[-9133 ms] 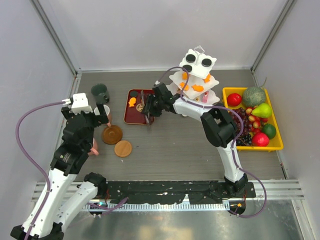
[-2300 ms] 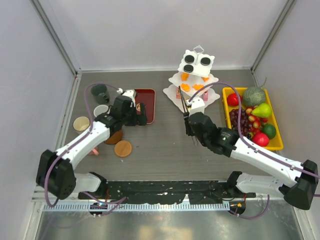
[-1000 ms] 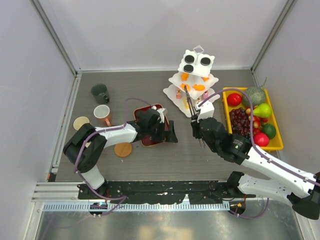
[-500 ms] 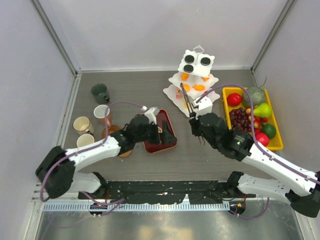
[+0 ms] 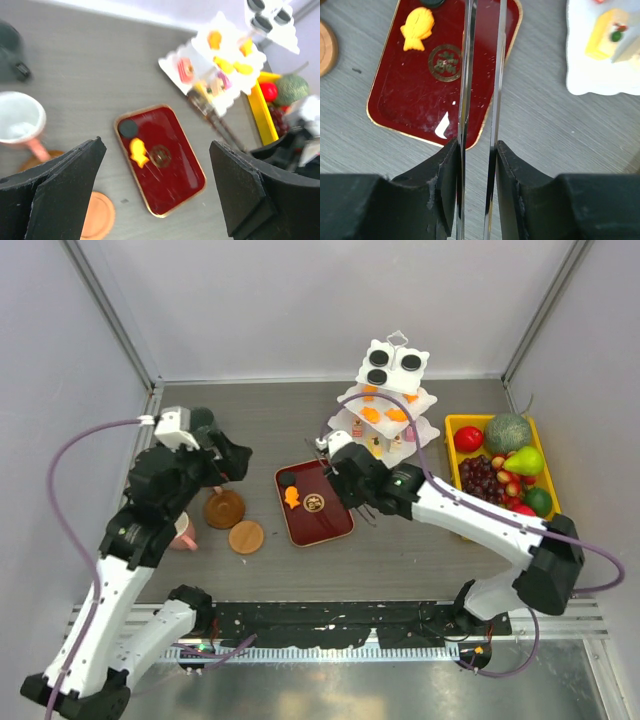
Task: Serve the afternoon tea
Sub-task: Move the tray at the center of the board, then pick up the desert from the tray.
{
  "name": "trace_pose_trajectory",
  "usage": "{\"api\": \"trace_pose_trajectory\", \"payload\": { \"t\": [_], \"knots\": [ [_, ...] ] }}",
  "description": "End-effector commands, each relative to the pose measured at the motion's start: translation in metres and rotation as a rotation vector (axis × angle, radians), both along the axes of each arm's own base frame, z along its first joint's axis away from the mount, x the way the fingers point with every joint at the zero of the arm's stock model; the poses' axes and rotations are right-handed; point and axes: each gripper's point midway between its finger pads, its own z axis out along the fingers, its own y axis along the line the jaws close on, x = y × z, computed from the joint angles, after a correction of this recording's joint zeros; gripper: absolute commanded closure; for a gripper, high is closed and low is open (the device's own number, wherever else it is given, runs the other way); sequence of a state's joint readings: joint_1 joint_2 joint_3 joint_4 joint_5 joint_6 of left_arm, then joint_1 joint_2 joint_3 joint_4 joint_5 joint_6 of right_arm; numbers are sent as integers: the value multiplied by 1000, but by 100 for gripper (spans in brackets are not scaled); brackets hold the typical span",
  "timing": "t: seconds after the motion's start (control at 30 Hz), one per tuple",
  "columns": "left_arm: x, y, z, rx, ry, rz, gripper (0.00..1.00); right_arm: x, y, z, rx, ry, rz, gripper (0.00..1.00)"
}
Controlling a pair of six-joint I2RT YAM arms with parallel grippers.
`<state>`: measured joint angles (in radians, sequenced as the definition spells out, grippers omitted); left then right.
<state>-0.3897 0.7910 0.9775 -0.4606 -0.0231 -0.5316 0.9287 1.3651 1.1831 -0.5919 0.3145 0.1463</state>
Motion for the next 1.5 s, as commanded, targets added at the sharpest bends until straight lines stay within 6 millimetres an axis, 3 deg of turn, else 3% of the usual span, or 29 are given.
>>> {"api": "trace_pose_trajectory", "payload": {
  "t": [0.0,0.07,0.17,0.33,0.47,0.77,1.0,1.47],
  "knots": [
    [-16,57,47,232,-146,136,1,2,34,-4,-11,69,99,62],
    [-18,73,61,274,-207,203,1,7,42,-13,-47,94,113,61],
    [-21,90,66,308,-263,282,1,13,46,-23,-113,124,121,60],
    [-17,112,39,372,-269,393,2,21,61,-31,-170,136,131,57],
    [-19,126,33,414,-260,459,2,22,68,-34,-214,134,143,54],
    [-22,128,34,411,-272,467,2,22,81,-44,-275,144,165,46],
    [-22,127,33,412,-271,461,2,26,77,-54,-327,147,154,44],
    [-20,124,30,414,-266,449,2,30,92,-65,-318,174,185,43]
  ]
}}
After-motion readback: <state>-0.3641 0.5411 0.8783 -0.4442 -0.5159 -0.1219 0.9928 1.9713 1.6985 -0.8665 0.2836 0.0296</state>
